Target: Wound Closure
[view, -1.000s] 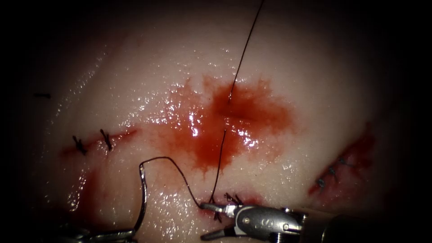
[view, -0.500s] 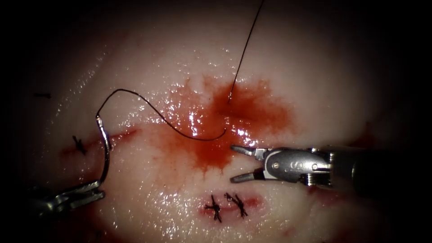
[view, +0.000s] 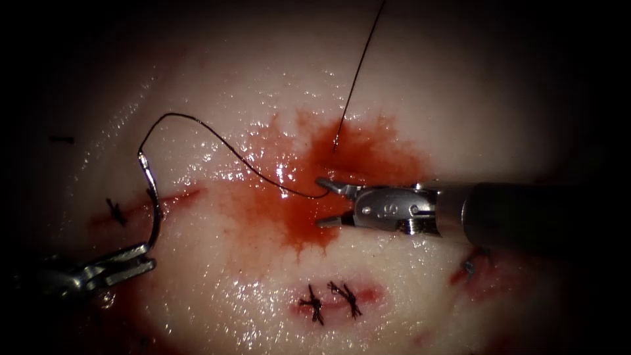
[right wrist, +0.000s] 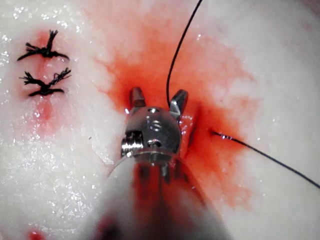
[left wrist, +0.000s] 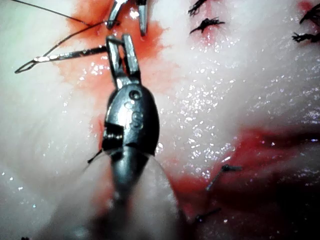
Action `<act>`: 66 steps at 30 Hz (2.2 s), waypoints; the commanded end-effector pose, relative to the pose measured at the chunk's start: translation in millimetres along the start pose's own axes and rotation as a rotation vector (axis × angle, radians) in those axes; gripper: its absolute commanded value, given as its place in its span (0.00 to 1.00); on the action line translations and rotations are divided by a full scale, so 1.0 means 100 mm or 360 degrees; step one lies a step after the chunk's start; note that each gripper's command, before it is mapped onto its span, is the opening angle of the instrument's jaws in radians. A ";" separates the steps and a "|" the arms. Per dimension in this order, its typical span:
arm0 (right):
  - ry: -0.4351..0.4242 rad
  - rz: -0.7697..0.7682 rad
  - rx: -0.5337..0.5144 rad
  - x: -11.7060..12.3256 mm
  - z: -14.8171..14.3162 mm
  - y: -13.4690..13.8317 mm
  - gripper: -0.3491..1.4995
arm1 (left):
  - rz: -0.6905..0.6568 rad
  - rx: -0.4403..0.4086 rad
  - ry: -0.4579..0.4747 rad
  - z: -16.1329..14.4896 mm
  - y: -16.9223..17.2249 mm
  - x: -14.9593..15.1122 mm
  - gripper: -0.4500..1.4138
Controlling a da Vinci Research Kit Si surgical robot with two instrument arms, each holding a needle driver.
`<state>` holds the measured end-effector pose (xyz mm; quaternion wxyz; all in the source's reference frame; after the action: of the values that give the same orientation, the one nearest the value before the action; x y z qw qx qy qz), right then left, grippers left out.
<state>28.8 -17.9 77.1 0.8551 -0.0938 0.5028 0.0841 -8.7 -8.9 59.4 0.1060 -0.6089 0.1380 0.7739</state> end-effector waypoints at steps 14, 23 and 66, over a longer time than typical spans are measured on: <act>-0.0125 -0.0005 -0.0003 0.007 -0.037 -0.023 0.00 | 0.0004 0.0007 -0.0013 0.014 -0.007 -0.010 0.00; -0.0132 0.0029 0.0162 0.061 -0.083 -0.090 0.00 | 0.0018 0.0026 -0.0016 0.031 -0.005 -0.041 0.00; 0.0077 0.0049 0.0013 0.002 -0.018 0.002 0.91 | 0.0294 0.0601 -0.0261 -0.022 -0.088 -0.061 0.00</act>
<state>26.4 -17.8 75.4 0.8425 -0.0846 0.5240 0.0920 -1.9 -1.5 63.3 0.1578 -0.4967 0.3267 0.7884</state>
